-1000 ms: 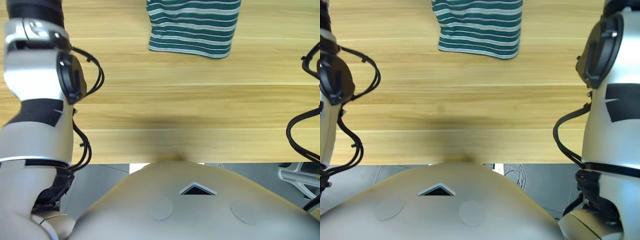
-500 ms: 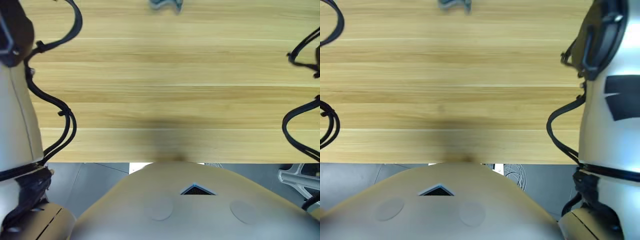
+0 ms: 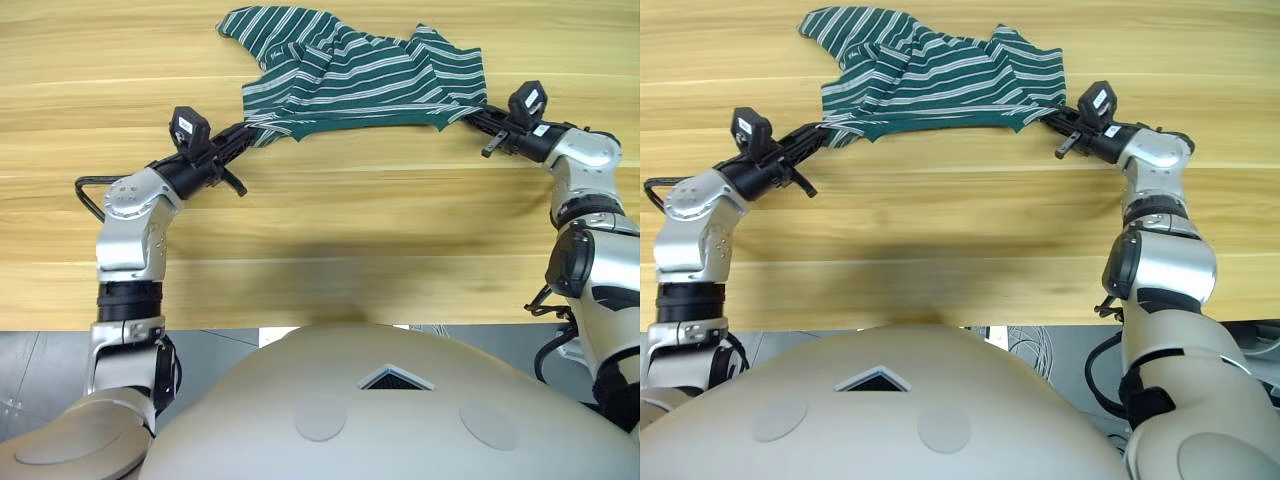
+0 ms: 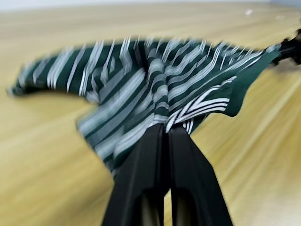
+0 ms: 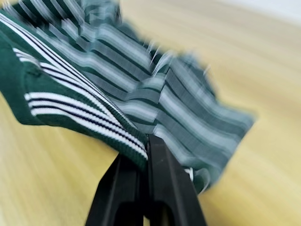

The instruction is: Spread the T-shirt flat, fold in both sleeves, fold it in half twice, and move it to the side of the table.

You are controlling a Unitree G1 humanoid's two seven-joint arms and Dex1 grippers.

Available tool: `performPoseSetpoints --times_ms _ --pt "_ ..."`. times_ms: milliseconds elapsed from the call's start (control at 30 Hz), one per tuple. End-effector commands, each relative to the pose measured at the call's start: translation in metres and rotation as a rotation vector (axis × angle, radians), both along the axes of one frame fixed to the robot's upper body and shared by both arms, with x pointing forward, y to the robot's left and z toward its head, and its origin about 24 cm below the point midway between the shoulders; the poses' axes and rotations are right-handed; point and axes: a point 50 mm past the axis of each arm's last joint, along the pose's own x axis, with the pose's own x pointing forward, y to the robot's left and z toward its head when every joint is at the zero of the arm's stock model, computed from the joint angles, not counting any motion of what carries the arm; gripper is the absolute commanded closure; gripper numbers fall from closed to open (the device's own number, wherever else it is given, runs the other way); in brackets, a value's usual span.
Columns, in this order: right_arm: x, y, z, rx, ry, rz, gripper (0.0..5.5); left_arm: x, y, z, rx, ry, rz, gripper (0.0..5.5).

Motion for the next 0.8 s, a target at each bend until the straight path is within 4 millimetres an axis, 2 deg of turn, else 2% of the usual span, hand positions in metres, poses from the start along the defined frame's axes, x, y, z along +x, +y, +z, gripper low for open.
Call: performPoseSetpoints --times_ms 33,100,233,333,467,533,633,733,800 --pt "0.005 -0.033 0.132 0.014 -0.614 0.033 5.46 -0.01 0.003 0.11 0.109 -0.395 -0.002 5.5" --pt "-0.008 -0.024 0.169 0.079 -0.802 0.102 5.46 -0.014 0.0 0.132 0.086 -0.498 0.033 5.5" --pt "-0.048 -0.004 0.215 0.114 -1.072 0.189 5.46 -0.025 -0.006 0.178 0.028 -0.739 0.067 5.5" --pt "-0.061 0.009 0.233 0.113 -1.171 0.198 5.46 -0.027 -0.001 0.198 -0.015 -0.843 0.113 5.5" --pt "-0.061 0.021 0.247 0.083 -1.222 0.157 5.46 -0.013 -0.008 0.204 -0.08 -0.841 0.11 5.5" --pt "-0.051 0.025 0.25 0.068 -1.194 0.129 5.46 0.002 -0.014 0.206 -0.111 -0.808 0.087 5.5" --pt "-0.018 0.028 0.25 0.016 -1.079 0.067 5.46 0.04 -0.019 0.208 -0.151 -0.723 0.093 5.5" --pt "0.029 0.031 0.247 -0.032 -0.917 -0.028 5.46 0.088 -0.018 0.211 -0.17 -0.626 0.14 5.5" --pt "0.064 0.042 0.247 -0.062 -0.807 -0.114 5.46 0.125 -0.012 0.211 -0.163 -0.562 0.214 5.5"
